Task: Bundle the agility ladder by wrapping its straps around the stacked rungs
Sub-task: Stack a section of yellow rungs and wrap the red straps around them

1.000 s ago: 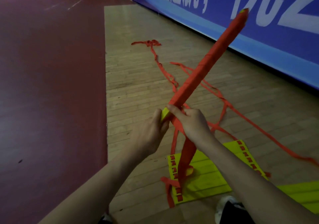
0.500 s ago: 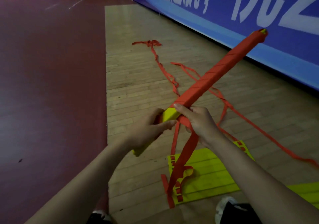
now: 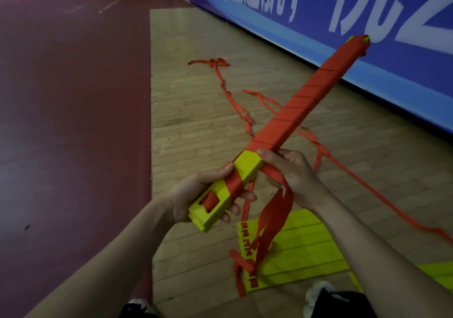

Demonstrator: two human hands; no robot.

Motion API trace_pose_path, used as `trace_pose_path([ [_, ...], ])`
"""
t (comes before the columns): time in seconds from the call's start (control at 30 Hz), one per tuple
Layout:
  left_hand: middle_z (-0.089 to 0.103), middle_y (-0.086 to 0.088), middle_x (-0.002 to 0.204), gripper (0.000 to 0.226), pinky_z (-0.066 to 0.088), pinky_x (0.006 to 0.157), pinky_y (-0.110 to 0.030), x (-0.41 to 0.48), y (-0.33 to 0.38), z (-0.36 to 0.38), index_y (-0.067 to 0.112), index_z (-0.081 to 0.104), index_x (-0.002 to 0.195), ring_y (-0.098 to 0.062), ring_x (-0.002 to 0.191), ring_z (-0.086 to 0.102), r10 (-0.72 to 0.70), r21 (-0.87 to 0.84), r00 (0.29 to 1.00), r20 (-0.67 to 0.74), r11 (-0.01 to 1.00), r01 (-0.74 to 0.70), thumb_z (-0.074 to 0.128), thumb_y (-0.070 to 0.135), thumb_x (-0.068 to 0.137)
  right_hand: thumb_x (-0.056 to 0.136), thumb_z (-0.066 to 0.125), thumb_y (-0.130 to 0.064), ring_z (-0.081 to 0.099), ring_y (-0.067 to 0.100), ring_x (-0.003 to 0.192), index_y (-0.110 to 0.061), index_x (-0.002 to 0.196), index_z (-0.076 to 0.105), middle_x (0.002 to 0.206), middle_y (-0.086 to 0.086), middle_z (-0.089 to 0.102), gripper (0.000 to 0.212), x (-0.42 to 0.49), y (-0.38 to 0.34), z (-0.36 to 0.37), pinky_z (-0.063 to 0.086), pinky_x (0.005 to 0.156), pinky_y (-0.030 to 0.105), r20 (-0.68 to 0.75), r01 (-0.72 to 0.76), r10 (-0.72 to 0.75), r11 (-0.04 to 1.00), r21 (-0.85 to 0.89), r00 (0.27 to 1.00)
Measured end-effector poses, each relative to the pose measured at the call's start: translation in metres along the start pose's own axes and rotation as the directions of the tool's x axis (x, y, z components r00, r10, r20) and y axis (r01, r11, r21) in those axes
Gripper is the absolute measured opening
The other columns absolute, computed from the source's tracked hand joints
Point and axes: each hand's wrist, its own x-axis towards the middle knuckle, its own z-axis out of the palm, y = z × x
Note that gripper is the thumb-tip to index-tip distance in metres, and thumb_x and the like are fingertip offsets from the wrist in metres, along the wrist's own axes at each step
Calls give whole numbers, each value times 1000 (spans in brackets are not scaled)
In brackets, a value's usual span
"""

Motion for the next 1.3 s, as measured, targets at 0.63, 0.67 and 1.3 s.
trace_pose_path([
  [0.63,55,-7,68,52,45,52,-22,20,-24,-10,2,56,111,-13,48,52,-90,-250,912,400,947,203,42,50,95,70,68,-23,25,5,28,-5,69,66,43,2,34,18,1,1,-7,16,35,19,69,-51,49,998,39,996],
  [0.67,54,-6,66,51,46,51,-22,18,-22,-8,5,57,107,-12,47,52,-107,-216,929,353,957,192,40,51,95,70,69,-24,26,5,29,-6,69,67,46,2,35,18,1,1,-7,16,36,19,66,-54,52,998,32,997],
  [1.3,54,-12,66,60,46,50,-27,8,-1,25,4,59,95,-19,48,49,185,372,914,-361,927,-41,38,59,91,90,60,-8,62,15,50,-2,92,63,59,8,62,8,3,5,-17,50,48,22,169,-62,101,974,-219,980],
])
